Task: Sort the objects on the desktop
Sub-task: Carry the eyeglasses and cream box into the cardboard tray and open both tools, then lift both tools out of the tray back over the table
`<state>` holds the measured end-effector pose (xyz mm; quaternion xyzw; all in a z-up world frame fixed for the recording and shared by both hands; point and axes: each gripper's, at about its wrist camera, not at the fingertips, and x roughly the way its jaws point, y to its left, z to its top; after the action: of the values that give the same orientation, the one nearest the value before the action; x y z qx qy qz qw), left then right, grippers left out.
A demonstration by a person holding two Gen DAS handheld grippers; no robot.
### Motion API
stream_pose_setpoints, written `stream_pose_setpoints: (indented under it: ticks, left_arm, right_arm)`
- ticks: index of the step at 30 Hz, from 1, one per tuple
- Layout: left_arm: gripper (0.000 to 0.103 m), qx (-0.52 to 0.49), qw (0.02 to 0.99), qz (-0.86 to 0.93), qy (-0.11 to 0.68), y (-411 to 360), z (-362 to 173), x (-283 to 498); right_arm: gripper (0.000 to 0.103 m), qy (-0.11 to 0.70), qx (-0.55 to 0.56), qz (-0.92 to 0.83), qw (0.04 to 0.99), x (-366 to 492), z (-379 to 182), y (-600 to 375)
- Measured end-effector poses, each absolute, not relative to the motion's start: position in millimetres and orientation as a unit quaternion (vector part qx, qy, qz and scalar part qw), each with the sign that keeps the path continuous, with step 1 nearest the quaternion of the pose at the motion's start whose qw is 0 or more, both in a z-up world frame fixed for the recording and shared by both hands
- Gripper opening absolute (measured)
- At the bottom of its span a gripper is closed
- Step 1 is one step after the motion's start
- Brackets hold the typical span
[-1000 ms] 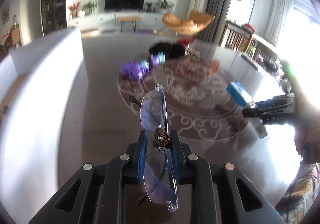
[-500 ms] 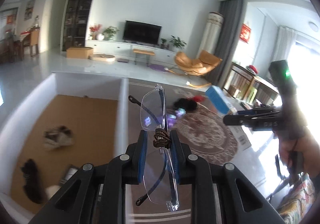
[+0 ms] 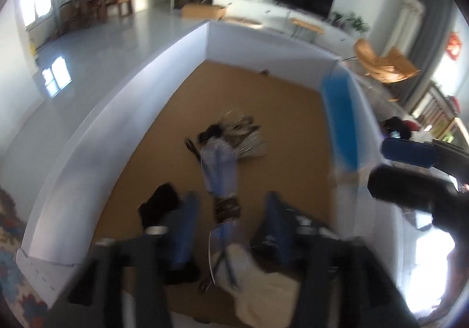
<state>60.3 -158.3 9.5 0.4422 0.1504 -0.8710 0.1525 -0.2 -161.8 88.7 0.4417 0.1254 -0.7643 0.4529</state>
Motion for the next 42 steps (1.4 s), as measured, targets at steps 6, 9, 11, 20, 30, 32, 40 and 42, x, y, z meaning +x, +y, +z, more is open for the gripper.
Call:
stream_pose_setpoints:
  ticks: [6,9,11,20,30,32,40,42]
  left_arm:
    - [0.091,0.4,0.173,-0.888,0.148,-158,14,68]
    - [0.091,0.386,0.198,-0.89,0.138,-159,15,71]
    - [0.091,0.379,0.205,-0.891,0.141,-163,16,75]
    - [0.091,0.325,0.175,-0.923,0.113,-114,47,107]
    - [0.097,0.312,-0.035,-0.949,0.039,54,85,87]
    - [0.097,0.33,-0.062,-0.942,0.016,88,71,74]
    - [0.097,0.43,-0.063,-0.898,-0.073,166,-41,7]
    - [0.097,0.448,-0.056,-0.889,-0.081,171,-58,-4]
  right_arm:
    - [0.086,0.088,0.428,-0.776,0.455,6,83,-139]
    - [0.088,0.078,0.419,-0.786,0.447,4,89,-117]
    - [0.088,0.072,0.412,-0.792,0.445,3,92,-104]
    - [0.102,0.165,0.332,-0.867,0.333,20,58,16]
    - [0.102,0.114,0.434,-0.882,0.141,-30,-17,233]
    - [0.102,0.091,0.441,-0.883,0.13,-35,-21,252]
    - [0.103,0.063,0.452,-0.883,0.112,-49,-31,264]
    - [0.103,0.063,0.452,-0.883,0.111,-48,-32,267]
